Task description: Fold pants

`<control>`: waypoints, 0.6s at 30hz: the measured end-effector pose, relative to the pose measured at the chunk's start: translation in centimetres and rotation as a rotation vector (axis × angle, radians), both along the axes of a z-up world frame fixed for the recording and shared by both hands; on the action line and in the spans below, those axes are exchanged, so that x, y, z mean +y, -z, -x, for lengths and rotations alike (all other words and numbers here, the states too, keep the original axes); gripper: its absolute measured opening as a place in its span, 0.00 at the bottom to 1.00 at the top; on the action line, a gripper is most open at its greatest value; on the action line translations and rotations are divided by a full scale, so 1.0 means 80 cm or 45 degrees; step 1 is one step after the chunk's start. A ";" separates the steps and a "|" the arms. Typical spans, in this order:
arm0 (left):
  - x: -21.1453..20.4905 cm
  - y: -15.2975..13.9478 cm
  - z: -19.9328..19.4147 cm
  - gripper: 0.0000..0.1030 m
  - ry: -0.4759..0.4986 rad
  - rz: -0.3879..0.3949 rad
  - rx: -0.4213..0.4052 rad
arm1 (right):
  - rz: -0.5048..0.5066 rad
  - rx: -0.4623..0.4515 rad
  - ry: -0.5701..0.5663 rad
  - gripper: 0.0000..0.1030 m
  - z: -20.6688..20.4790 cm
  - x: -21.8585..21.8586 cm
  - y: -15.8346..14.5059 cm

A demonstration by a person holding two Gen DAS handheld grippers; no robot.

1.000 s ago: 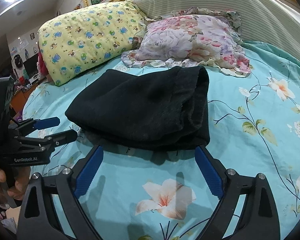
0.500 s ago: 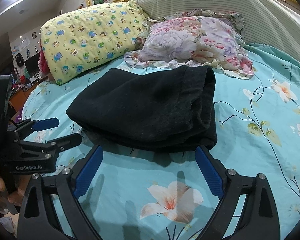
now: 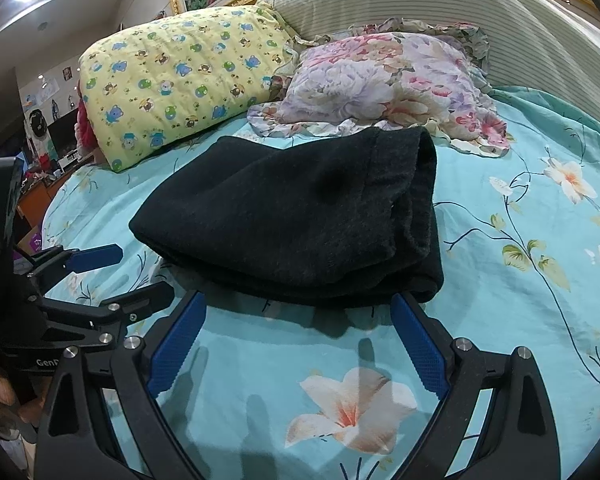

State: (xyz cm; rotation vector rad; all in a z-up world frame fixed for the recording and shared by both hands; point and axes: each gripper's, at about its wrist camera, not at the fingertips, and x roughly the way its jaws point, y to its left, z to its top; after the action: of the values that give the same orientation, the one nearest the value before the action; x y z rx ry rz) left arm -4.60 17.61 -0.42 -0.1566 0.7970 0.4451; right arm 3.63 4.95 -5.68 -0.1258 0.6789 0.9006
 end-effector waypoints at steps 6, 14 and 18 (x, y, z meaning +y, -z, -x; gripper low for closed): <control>-0.002 0.002 -0.003 0.87 0.011 0.000 0.009 | 0.008 0.009 -0.011 0.91 0.003 0.006 0.004; 0.003 0.005 -0.006 0.87 0.006 0.014 0.026 | 0.014 0.020 -0.019 0.91 0.004 0.010 0.010; 0.003 0.005 -0.008 0.87 0.010 0.010 0.027 | 0.014 0.023 -0.017 0.91 0.003 0.010 0.011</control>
State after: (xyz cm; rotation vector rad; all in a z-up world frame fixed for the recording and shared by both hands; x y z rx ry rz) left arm -3.96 17.85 -0.83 -0.1560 0.8195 0.4369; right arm 3.40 5.72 -6.54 -0.1327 0.7005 0.9117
